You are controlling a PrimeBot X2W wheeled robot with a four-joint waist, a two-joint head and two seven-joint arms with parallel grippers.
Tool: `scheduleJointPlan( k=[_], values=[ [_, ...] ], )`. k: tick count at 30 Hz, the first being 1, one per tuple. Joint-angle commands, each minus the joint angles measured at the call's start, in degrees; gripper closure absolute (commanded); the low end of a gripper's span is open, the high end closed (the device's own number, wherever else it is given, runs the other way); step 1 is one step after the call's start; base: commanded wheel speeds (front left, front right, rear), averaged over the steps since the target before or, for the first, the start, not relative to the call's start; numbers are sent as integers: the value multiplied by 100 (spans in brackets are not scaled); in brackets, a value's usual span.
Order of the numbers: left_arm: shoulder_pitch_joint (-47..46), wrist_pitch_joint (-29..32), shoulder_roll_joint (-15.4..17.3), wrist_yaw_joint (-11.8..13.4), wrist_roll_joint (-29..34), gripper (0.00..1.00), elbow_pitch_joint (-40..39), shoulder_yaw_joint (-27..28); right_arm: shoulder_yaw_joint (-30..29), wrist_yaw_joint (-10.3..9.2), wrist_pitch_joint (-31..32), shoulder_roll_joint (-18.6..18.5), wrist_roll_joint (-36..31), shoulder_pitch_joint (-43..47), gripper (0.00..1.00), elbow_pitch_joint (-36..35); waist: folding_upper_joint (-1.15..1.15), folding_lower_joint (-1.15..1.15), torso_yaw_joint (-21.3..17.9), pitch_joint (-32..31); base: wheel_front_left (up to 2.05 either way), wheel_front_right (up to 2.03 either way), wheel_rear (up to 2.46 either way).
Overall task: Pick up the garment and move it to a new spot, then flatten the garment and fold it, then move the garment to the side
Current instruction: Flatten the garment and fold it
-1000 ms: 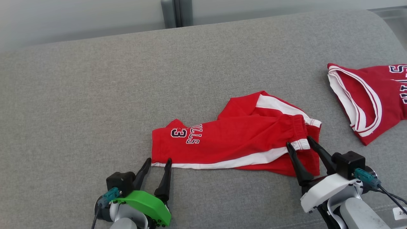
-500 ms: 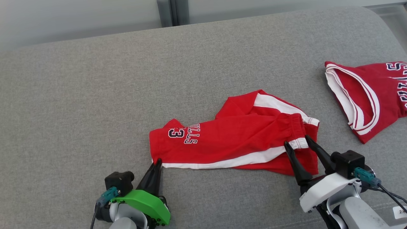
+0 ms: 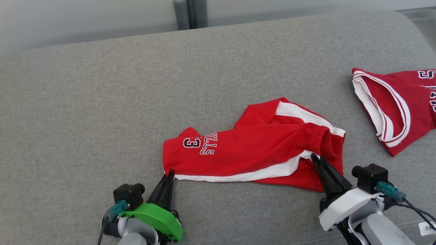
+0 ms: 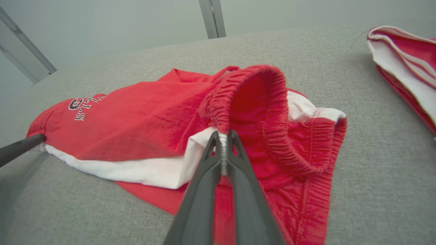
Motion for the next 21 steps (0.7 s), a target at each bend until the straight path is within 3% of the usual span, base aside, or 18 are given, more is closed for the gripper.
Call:
scheduleJointPlan(
  k=[1,15,21],
  values=[
    [-8,2,51,-13,23,100,-13,13,0,-9,0,-26,42,-63,100,13,0,0,7,-12,0,0,0],
    [250,2,161,-13,12,100,-580,236,-303,-9,-1,186,122,143,100,-449,0,0,132,-922,0,0,0],
    [-814,2,673,-12,-36,100,-959,257,-196,-9,-5,-72,229,-958,100,-570,0,0,259,-893,0,0,0]
  ],
)
